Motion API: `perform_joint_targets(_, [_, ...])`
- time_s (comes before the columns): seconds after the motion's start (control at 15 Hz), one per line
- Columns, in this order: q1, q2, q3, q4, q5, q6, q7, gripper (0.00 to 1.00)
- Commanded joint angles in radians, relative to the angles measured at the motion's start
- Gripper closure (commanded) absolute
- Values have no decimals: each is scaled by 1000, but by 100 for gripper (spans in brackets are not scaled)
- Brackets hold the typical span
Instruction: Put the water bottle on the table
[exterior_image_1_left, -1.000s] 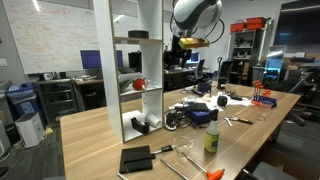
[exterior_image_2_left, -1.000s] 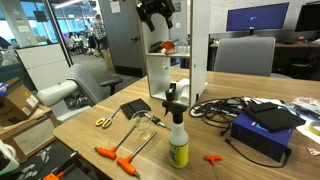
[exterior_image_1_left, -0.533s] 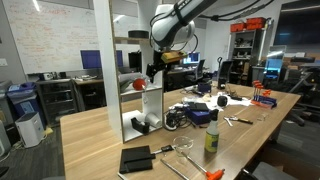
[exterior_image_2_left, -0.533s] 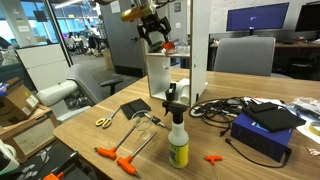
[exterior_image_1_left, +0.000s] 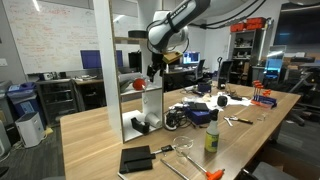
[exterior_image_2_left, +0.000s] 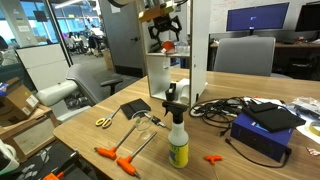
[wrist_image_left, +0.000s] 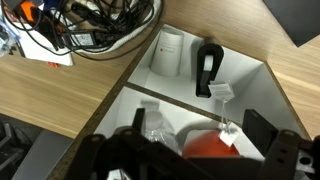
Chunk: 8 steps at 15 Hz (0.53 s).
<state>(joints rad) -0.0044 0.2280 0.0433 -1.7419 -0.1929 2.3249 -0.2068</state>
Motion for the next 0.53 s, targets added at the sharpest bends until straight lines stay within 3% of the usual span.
perform_joint_targets(0.0, [-13, 55, -4, 90, 25, -19, -111, 0])
perform_joint_targets(0.47, [-30, 152, -1, 168, 19, 22, -206, 0])
